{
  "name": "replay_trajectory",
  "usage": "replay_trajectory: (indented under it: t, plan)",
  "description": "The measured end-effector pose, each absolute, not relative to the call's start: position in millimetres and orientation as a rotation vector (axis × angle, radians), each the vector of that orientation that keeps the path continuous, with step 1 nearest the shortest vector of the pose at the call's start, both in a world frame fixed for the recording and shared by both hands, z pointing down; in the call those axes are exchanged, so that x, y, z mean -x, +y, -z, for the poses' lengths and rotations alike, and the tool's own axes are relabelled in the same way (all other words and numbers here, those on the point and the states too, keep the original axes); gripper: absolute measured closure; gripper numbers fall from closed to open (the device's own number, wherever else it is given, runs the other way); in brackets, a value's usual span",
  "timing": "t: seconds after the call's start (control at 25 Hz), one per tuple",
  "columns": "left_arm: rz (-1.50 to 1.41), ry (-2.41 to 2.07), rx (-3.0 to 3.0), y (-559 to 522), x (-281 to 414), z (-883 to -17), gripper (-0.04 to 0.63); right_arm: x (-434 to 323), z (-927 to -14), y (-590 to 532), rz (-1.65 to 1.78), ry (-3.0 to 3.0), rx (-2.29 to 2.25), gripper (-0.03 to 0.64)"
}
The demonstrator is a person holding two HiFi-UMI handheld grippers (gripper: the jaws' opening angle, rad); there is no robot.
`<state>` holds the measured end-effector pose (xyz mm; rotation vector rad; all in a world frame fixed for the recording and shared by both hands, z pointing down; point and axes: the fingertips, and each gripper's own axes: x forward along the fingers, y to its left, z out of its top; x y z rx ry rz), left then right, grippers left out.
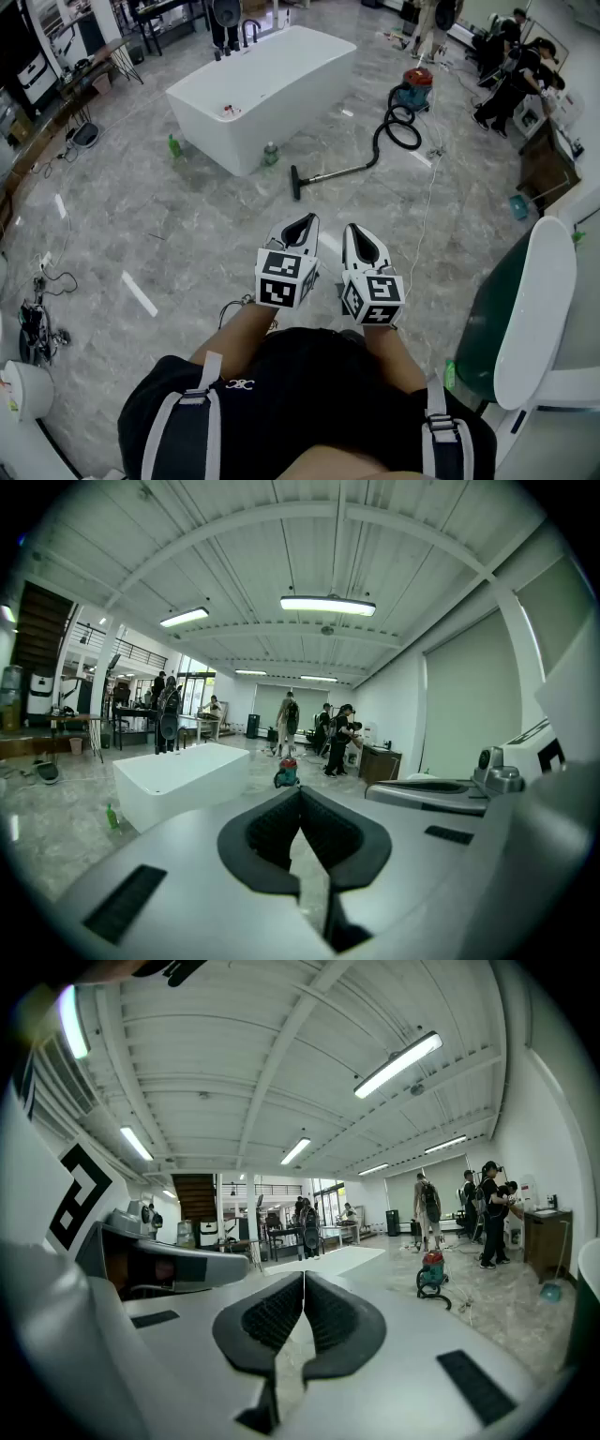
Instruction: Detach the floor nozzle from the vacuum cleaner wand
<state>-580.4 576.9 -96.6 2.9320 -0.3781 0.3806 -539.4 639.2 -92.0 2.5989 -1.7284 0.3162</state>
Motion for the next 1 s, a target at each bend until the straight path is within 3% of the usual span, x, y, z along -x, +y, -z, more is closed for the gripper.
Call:
replay_trajectory:
  t: [0.72, 1.0]
  plan:
    - [-0.357, -0.433, -2.909, 527.1, 582.9, 97.3, 0.586, 540.1, 95.6, 581.9, -0.307, -1.771, -2.517, 0.603]
    - [-0.368, -0.434, -2.918, 510.5, 551.2, 92.1, 0.586, 515.6, 91.2, 560.8, -0.290, -1.806, -2.503, 0.603]
